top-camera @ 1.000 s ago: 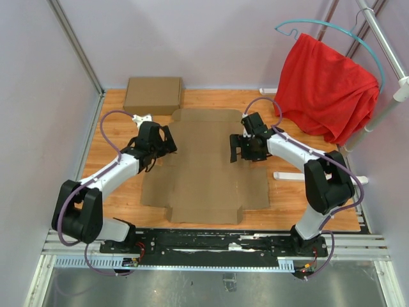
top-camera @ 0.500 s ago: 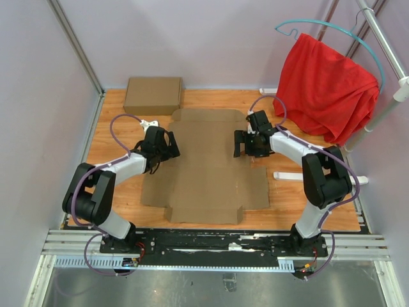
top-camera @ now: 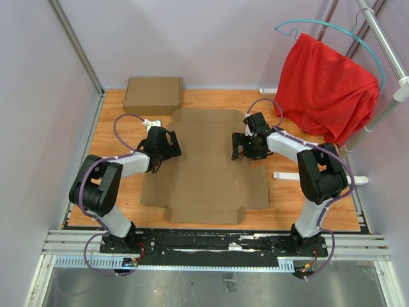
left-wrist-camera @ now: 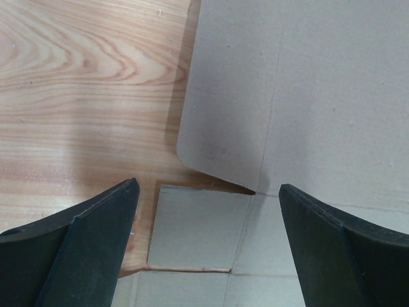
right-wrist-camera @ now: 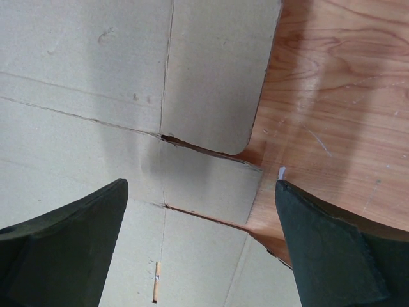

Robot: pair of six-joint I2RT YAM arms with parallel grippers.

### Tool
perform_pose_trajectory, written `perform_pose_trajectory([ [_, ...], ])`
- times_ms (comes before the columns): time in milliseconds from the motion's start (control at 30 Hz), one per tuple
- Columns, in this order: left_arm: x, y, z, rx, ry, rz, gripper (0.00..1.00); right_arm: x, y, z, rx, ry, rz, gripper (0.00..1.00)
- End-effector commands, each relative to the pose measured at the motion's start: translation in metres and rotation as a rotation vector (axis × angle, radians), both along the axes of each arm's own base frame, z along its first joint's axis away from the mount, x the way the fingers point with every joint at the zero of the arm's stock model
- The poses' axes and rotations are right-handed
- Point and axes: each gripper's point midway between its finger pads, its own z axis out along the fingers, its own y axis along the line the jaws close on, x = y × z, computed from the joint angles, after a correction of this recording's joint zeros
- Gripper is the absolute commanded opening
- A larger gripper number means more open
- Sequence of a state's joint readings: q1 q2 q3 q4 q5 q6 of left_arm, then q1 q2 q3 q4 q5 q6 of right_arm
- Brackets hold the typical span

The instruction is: Fold the paper box

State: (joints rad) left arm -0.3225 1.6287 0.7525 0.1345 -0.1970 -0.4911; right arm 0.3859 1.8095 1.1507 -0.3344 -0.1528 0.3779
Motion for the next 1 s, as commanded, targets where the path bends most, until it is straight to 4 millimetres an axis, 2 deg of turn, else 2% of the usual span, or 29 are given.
perform_pose_trajectory([
  [0, -0.002, 0.002, -0.013, 0.005, 0.022, -0.012, 0.99, -0.004, 0.003, -0.015, 0.022, 0.036, 0.015, 0.98],
  [167, -0.003, -0.004, -0.014, -0.024, 0.020, -0.042, 0.99, -0.005, 0.013, -0.016, 0.062, 0.039, 0.030, 0.99],
  [433, -0.009, -0.018, -0.008, -0.081, 0.023, -0.096, 0.96, -0.010, 0.023, 0.000, 0.083, 0.021, 0.048, 0.98],
  [967, -0.023, -0.044, 0.048, -0.254, -0.072, -0.188, 0.90, -0.014, 0.028, 0.026, 0.097, -0.027, 0.049, 0.99],
])
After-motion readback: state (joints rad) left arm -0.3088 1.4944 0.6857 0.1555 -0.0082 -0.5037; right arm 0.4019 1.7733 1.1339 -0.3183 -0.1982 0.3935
